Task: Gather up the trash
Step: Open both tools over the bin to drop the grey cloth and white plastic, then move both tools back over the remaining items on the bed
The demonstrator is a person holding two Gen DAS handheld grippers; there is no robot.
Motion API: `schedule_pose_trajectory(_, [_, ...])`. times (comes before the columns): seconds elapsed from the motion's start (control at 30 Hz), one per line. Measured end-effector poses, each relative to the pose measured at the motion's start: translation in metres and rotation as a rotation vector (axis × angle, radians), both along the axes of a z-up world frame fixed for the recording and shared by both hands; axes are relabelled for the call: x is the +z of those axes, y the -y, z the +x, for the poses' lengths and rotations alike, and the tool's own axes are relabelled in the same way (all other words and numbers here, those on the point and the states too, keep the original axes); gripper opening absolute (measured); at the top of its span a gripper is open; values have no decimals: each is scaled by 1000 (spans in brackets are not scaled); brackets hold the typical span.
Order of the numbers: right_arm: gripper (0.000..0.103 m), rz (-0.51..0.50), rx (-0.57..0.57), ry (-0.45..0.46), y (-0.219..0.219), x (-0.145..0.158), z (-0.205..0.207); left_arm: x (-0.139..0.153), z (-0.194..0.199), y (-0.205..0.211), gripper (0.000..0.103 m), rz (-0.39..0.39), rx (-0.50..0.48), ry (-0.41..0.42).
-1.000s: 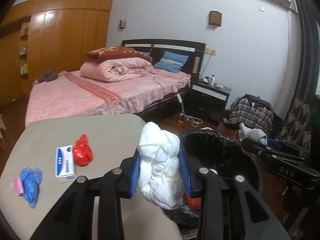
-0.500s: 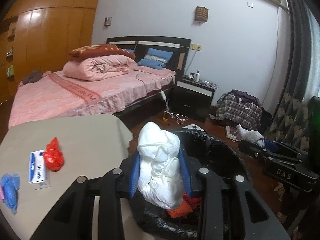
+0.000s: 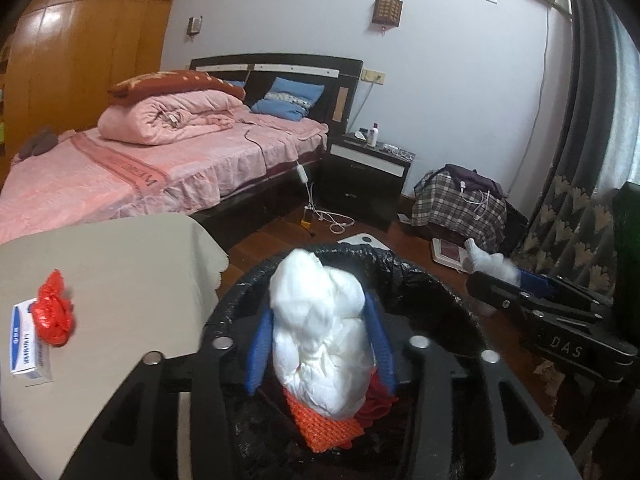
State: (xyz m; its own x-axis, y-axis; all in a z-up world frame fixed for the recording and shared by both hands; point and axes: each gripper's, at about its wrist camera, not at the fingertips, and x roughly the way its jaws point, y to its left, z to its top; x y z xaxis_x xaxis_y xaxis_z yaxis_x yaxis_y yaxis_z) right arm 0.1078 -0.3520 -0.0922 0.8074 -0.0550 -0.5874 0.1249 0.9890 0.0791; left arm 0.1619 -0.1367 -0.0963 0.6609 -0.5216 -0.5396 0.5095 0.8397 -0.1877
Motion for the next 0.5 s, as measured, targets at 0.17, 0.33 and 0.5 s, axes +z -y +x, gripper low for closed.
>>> schedule_pose_trajectory(0.17, [88, -22, -42, 17, 6, 1, 0, -5, 2, -7, 70, 1, 20, 0])
schedule_pose_trajectory(0.33, [96, -8, -53, 35, 4, 3, -7, -2, 1, -28, 83, 8, 78, 15])
schedule_pose_trajectory(0.5, [97, 2, -40, 29, -9, 3, -7, 1, -2, -59, 91, 33, 149, 30])
